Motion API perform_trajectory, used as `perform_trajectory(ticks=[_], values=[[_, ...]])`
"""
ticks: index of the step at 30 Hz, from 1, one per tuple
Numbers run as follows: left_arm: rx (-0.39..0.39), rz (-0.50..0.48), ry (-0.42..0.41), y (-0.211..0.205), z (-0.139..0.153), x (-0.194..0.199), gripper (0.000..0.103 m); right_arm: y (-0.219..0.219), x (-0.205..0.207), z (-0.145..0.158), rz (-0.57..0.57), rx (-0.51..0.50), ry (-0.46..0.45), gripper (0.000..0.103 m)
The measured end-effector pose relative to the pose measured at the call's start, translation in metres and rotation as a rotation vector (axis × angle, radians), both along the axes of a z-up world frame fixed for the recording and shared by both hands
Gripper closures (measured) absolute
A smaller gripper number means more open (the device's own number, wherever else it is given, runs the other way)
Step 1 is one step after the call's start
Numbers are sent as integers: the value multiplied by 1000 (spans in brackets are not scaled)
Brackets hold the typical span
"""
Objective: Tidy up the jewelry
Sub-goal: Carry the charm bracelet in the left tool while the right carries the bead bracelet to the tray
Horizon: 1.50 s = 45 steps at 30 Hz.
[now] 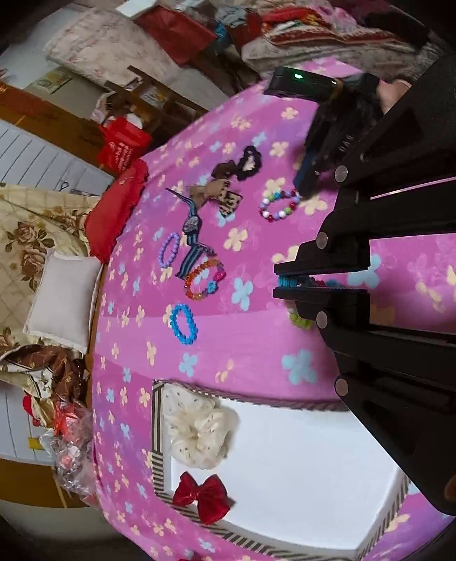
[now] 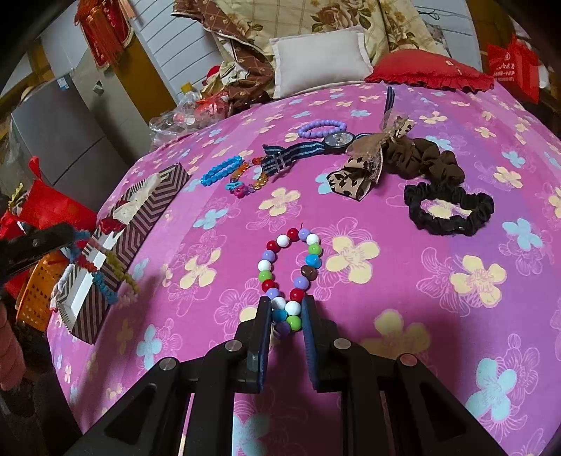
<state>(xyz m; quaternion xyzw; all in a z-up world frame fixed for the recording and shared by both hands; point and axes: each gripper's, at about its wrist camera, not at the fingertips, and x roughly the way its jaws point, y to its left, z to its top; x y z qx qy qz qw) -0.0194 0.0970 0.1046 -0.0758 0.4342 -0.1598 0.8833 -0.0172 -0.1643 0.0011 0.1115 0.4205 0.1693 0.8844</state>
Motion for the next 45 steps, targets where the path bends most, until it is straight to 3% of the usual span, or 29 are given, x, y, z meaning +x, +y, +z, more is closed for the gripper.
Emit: perform_trajectory(ticks=[4,11,21,29,34,35,36,45], values=[[36,-14,3,-4,-6,-5,98,0,0,0,-5,-2,0,87],[23,-3,-23,8,-6,-11,98,10,0,7,-37,-25,19,87],[-12,31,-148,55,29,-13,98,17,-5,77,-73,10,-50,87],[-27,108,-185,109,36,0,98,70,-6,118,-5,-76,-96,87],[-60,182,-150,152,21,10,98,119,1,131,62,-125,-107,87],[-62,194,-137,160,17,12,98,127,4,132,75,-129,-105,91],[-63,213,-118,170,10,15,98,141,8,134,96,-139,-97,102],[-81,340,-2,233,-36,33,98,224,37,123,180,-249,-80,102]])
